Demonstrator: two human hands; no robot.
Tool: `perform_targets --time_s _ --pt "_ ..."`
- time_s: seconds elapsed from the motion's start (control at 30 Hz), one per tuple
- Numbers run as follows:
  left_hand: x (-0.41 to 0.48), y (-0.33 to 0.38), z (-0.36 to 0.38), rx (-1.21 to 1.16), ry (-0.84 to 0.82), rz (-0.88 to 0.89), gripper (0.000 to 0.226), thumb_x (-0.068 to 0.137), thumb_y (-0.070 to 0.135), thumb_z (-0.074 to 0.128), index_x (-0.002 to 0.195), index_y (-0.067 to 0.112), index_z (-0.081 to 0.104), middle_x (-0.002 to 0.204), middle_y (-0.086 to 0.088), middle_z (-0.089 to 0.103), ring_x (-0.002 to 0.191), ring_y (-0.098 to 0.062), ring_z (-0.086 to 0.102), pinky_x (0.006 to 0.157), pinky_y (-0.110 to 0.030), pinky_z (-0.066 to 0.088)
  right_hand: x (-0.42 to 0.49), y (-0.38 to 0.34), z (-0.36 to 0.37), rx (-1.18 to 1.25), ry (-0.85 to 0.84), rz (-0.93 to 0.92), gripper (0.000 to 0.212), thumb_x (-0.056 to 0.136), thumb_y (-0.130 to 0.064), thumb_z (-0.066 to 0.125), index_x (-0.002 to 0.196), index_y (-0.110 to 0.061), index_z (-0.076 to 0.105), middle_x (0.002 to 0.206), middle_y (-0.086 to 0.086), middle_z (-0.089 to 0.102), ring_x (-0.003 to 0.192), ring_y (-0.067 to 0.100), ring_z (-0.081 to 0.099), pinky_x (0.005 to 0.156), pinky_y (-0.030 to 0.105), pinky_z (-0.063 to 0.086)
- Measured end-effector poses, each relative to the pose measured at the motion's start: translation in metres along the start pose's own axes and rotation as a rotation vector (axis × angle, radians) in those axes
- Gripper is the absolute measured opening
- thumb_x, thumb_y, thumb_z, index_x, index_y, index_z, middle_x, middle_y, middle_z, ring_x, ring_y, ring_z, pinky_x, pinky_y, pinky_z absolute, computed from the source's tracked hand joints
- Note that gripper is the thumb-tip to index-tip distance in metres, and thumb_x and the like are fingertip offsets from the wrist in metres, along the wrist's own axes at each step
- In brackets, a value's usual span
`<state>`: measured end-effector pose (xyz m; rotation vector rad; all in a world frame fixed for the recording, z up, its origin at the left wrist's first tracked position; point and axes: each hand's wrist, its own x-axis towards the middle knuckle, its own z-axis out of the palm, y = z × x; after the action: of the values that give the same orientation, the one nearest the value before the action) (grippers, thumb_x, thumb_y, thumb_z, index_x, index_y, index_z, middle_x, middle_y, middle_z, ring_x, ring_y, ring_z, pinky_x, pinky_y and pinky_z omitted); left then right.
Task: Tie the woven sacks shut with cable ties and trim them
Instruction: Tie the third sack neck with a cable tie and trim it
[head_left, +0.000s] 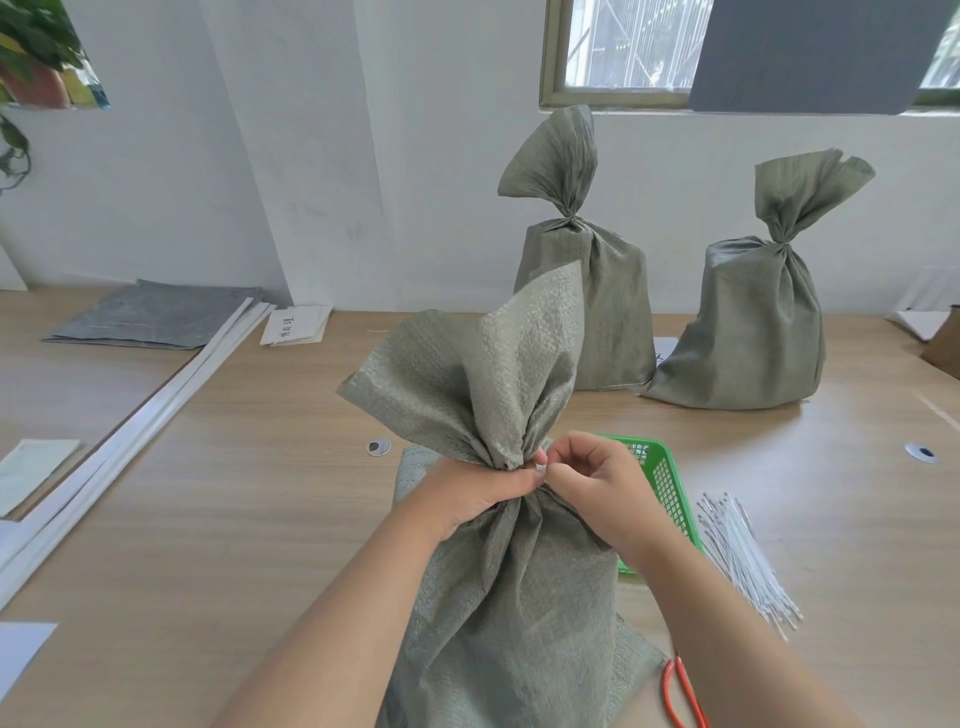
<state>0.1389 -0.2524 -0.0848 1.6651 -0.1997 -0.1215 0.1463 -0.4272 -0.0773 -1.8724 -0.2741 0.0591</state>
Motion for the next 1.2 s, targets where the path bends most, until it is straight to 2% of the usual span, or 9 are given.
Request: perform_targets --time_s 0.1,0.17,0.43,0.6,0.73,0.9,1.0,1.1,1.2 --pt "-0.001 0.002 0.003 0.04 0.029 -0.007 0.015 0.077 0.022 0.083 0.09 0.023 0.076 0.092 0.012 0.075 0.097 -0.006 0.069 0.09 -0.025 0.053 -0.001 -0.003 0.002 -0.016 -0.002 0.025 0.012 0.076 -0.02 0.06 0.066 -0.014 0.059 0.055 -0.006 0.043 0.054 0.011 0.035 0.05 0.025 0.028" --pt "-0.002 0.004 0.006 0.085 0.044 0.013 0.02 0.074 0.03 0.084 0.092 0.028 0.077 0.097 0.012 0.076 0.102 -0.007 0.069 0.094 -0.029 0.054 -0.002 -0.003 0.003 -0.008 0.0 0.036 0.019 0.083 -0.017 0.061 0.064 -0.015 0.058 0.053 -0.008 0.041 0.051 0.009 0.033 0.048 0.023 0.026" --pt "-0.006 0.008 0.009 0.216 0.079 -0.006 0.018 0.08 0.024 0.083 0.087 0.037 0.073 0.1 0.015 0.075 0.102 0.003 0.065 0.097 -0.028 0.052 -0.004 -0.003 0.002 0.008 -0.001 0.045 0.023 0.086 -0.011 0.06 0.065 -0.006 0.053 0.054 -0.003 0.042 0.05 0.01 0.032 0.046 0.023 0.026" --pt "-0.008 0.01 0.01 0.237 0.084 -0.054 0.007 0.082 0.022 0.081 0.087 0.023 0.076 0.092 0.011 0.075 0.098 0.0 0.066 0.098 -0.031 0.052 -0.005 -0.004 -0.001 0.031 -0.015 0.062 0.018 0.086 -0.007 0.056 0.073 0.004 0.051 0.052 -0.005 0.039 0.046 0.007 0.029 0.045 0.02 0.025" --pt "-0.009 0.011 0.009 0.229 0.078 -0.076 0.016 0.069 0.041 0.078 0.085 0.039 0.075 0.094 0.019 0.075 0.104 -0.002 0.066 0.1 -0.033 0.052 -0.002 -0.003 -0.008 0.009 -0.061 0.055 0.01 0.085 -0.005 0.057 0.074 -0.006 0.059 0.056 -0.003 0.044 0.049 0.009 0.031 0.048 0.023 0.026" --pt "-0.007 0.01 0.008 0.24 0.103 -0.093 0.026 0.07 0.04 0.078 0.089 0.023 0.074 0.101 0.0 0.076 0.108 -0.015 0.068 0.099 -0.045 0.054 -0.001 0.0 -0.012 -0.048 -0.094 -0.022 0.012 0.087 -0.02 0.073 0.075 -0.017 0.071 0.062 0.0 0.059 0.056 0.01 0.041 0.051 0.022 0.032" --pt "-0.005 0.011 0.009 0.218 0.122 -0.134 0.007 0.079 0.025 0.082 0.078 0.028 0.075 0.092 0.009 0.076 0.102 -0.007 0.068 0.099 -0.035 0.054 -0.002 0.0 -0.014 -0.182 -0.033 -0.087 0.014 0.086 -0.016 0.072 0.072 -0.017 0.071 0.056 -0.005 0.056 0.051 0.005 0.039 0.049 0.019 0.032" --pt "-0.002 0.012 0.006 0.291 0.084 -0.118 0.018 0.085 0.02 0.079 0.079 0.036 0.072 0.087 0.021 0.071 0.086 0.014 0.062 0.089 -0.02 0.051 -0.004 0.001 -0.015 -0.204 0.004 -0.099 0.015 0.086 -0.011 0.068 0.071 -0.016 0.07 0.055 -0.006 0.056 0.049 0.004 0.041 0.05 0.017 0.035" --pt "0.003 0.013 0.005 0.361 0.062 -0.123 0.006 0.087 0.023 0.075 0.091 0.019 0.074 0.09 0.014 0.071 0.079 0.014 0.058 0.078 -0.012 0.048 -0.006 0.004 -0.017 -0.156 0.033 -0.05 0.016 0.086 -0.009 0.067 0.071 -0.012 0.068 0.053 -0.006 0.054 0.05 0.008 0.043 0.052 0.021 0.038"
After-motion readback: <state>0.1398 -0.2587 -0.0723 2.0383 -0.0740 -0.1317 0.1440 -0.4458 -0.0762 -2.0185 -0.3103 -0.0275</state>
